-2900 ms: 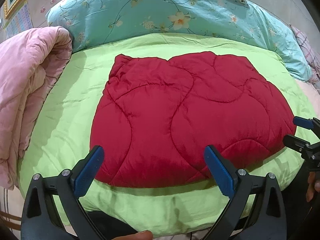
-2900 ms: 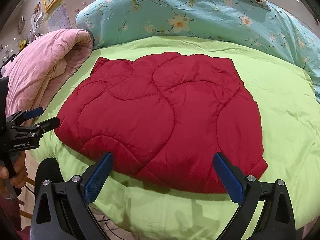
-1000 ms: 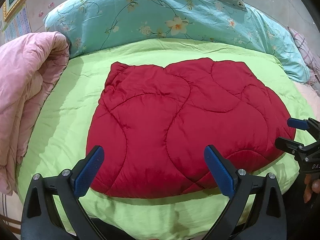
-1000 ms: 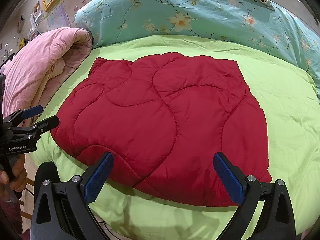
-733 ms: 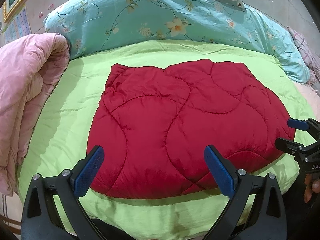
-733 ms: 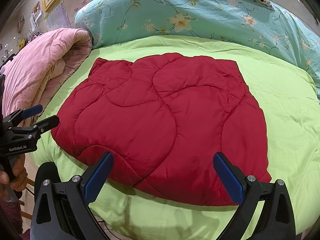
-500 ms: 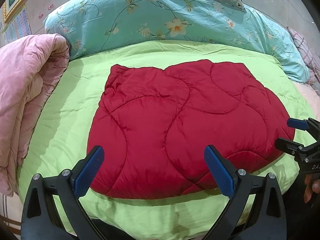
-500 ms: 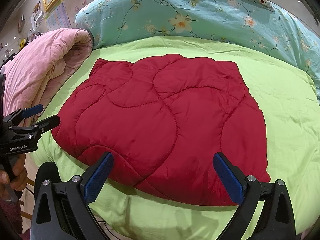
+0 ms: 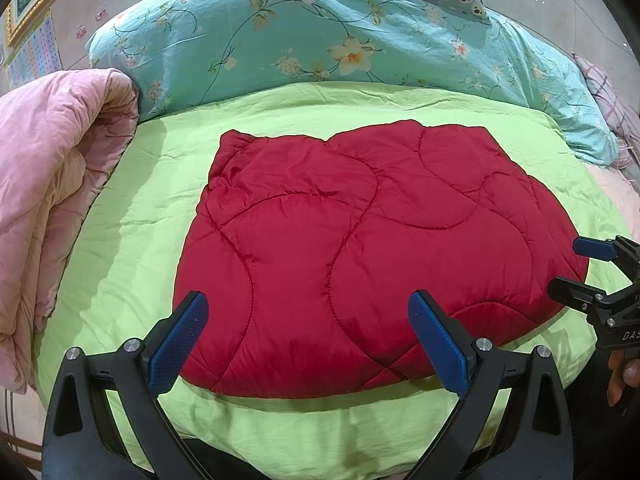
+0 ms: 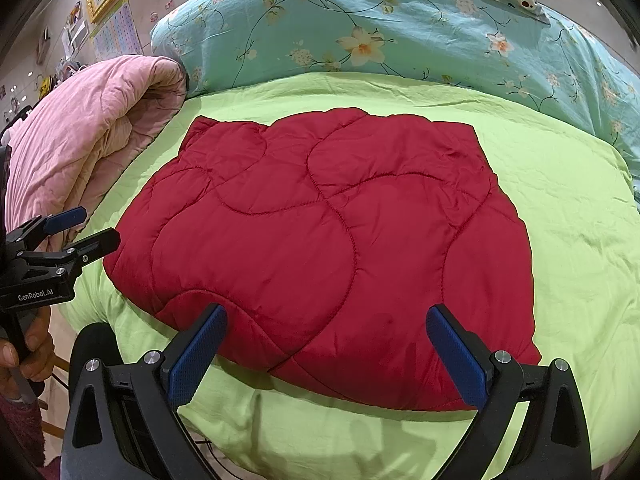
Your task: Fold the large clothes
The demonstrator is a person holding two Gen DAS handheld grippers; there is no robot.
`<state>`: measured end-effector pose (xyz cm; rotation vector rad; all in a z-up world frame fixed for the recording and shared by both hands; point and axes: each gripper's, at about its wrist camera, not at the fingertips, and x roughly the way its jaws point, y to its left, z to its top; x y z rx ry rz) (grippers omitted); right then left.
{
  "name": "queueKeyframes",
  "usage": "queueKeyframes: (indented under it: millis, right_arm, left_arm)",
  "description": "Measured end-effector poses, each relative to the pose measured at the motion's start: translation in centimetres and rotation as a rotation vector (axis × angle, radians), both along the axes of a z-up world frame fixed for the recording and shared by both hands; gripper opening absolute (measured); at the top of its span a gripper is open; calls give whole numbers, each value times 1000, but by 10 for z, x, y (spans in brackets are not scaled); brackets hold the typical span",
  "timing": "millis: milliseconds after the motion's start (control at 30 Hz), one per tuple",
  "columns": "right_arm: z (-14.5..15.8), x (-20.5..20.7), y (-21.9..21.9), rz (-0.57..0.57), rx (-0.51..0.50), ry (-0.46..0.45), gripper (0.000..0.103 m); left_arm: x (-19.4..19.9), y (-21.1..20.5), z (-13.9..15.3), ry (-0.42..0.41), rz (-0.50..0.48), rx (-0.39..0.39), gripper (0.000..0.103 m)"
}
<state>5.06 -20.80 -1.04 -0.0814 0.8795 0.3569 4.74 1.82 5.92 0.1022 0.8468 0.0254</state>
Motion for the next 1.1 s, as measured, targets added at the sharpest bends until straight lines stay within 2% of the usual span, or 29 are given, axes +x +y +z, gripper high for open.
queueKeyframes:
  millis: [1100]
  right_arm:
    - [0, 1, 0, 4, -1, 2, 101]
  left_arm:
    - [2, -3, 0, -1, -26, -23, 100]
